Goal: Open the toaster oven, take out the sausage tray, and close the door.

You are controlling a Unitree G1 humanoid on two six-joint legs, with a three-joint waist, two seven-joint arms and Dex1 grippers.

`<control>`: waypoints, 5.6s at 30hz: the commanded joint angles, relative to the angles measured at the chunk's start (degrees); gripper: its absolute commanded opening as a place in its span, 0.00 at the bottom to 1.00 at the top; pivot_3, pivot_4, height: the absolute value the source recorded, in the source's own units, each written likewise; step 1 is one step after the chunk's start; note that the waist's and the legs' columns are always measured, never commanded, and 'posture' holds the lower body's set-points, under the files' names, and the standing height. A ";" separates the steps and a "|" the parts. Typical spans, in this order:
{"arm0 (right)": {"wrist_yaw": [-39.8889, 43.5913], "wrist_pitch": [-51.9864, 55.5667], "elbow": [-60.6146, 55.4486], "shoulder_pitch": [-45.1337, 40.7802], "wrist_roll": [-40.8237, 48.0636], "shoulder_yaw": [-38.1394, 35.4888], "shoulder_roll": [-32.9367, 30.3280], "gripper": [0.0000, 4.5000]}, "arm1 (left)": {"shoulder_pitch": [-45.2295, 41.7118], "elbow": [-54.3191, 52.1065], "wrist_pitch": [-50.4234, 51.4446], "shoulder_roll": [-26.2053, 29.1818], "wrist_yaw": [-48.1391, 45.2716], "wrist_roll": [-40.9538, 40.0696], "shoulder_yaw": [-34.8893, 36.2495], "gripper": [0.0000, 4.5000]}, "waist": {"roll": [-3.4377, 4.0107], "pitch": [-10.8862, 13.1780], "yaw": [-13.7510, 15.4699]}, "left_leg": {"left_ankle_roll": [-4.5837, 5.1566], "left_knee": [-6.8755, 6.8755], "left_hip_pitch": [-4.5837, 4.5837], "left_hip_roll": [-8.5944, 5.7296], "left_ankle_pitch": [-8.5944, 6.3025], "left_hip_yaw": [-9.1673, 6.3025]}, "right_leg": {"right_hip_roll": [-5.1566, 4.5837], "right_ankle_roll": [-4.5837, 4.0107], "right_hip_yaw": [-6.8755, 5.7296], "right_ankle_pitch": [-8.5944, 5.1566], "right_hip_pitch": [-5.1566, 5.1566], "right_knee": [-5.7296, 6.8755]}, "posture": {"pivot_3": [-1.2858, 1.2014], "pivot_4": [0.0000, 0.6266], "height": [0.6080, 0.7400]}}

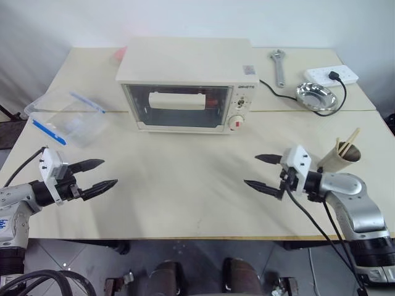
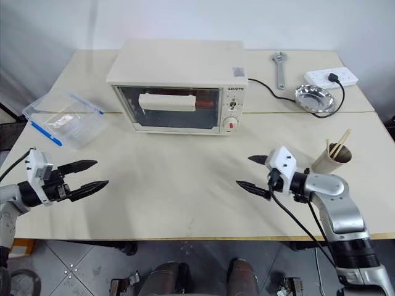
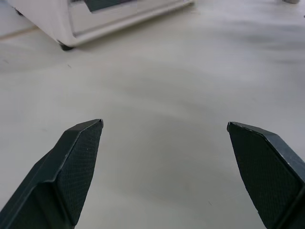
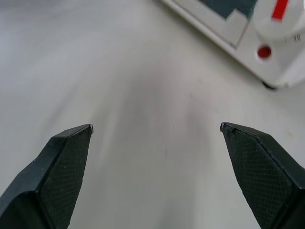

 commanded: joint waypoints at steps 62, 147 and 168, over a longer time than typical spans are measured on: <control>0.75 4.96 -4.84 -17.36 -4.54 13.64 14.46 1.00 | -36.30 33.29 -11.40 -1.57 -8.36 7.20 -6.64 0.01 | -0.64 0.01 -2.17 | -0.08 0.19 -0.27 0.10 -0.14 0.65 | -0.03 0.00 0.17 0.00 -0.93 0.80 | 0.52 0.24 1.00; -37.47 -17.07 58.41 -52.50 -50.55 29.83 31.00 0.78 | -2.06 -15.91 -9.97 -23.05 26.58 -3.12 2.77 1.00 | -1.03 0.04 -2.72 | -0.06 0.31 -0.25 0.25 -0.23 0.68 | -0.06 -0.07 0.17 0.03 -0.96 0.92 | 0.52 0.24 1.00; -43.57 -19.42 63.86 -57.19 -55.40 32.58 31.97 0.01 | -6.52 -12.00 -9.16 -22.18 26.42 -2.63 1.05 1.00 | -1.03 0.05 -2.72 | -0.08 0.27 -0.26 0.27 -0.24 0.69 | -0.04 -0.08 0.16 0.03 -0.97 0.87 | 0.52 0.24 1.00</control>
